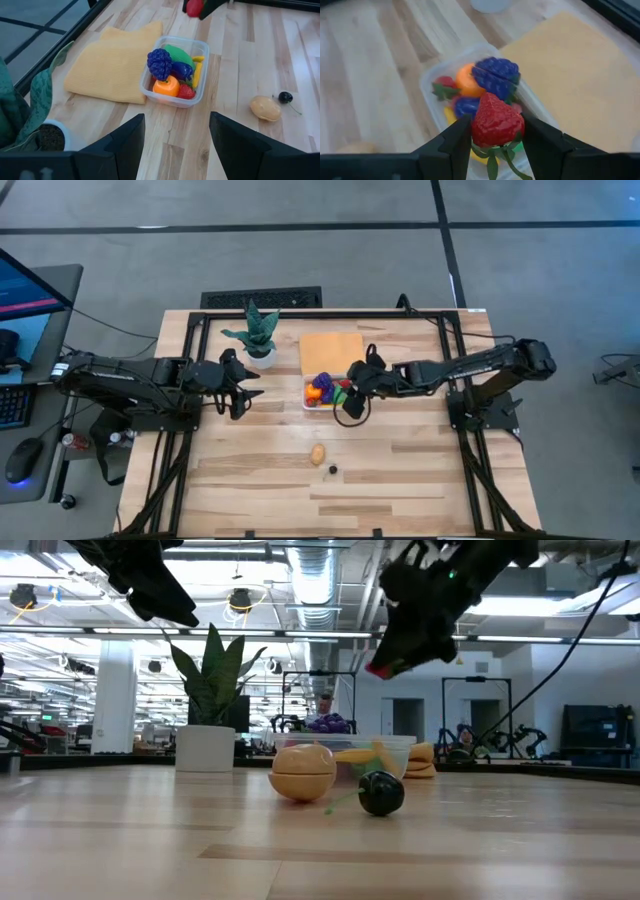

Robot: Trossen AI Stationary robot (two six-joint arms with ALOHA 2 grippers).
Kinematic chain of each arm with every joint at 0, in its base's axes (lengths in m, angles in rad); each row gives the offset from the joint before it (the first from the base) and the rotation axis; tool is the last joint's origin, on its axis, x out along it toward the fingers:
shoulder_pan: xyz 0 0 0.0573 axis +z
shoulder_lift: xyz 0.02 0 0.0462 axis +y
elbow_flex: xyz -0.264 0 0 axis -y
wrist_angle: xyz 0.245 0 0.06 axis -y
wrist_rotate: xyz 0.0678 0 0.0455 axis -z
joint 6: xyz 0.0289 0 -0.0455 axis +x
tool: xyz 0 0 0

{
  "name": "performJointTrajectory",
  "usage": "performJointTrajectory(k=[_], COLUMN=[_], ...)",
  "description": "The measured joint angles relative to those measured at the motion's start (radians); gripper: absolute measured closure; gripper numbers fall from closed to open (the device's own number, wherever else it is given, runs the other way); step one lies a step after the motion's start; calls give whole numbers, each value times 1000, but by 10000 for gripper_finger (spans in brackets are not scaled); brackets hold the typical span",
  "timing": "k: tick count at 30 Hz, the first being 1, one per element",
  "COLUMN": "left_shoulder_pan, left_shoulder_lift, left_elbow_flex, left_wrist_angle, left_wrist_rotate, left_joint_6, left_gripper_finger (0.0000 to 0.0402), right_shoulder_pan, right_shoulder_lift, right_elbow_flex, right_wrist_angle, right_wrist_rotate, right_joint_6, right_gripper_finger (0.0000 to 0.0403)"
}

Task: Pick and placing Produce into tupperware
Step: Put the red strawberry into the transparent bin, then put the brown potato into the transparent bin

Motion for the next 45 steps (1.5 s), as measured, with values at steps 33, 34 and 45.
performJointTrajectory(k=[33,34,45], left_shoulder_pan=[0,0,0], left_shoulder_lift=[0,0,0], left_elbow_flex=[0,0,0], left_wrist_angle=[-1,-1,-1], left_wrist_rotate=[-28,-33,-49], left_joint_6=[6,8,9], left_gripper_finger=[189,189,189], right_shoulder_pan=[-18,-18,-18], right_shoulder_lift=[151,151,148], right_elbow_flex=[0,0,0], right_wrist_angle=[-25,-25,-26], right_wrist_rotate=[-73,-73,-72], right_joint_6=[3,3,2], right_gripper_finger=[236,234,204])
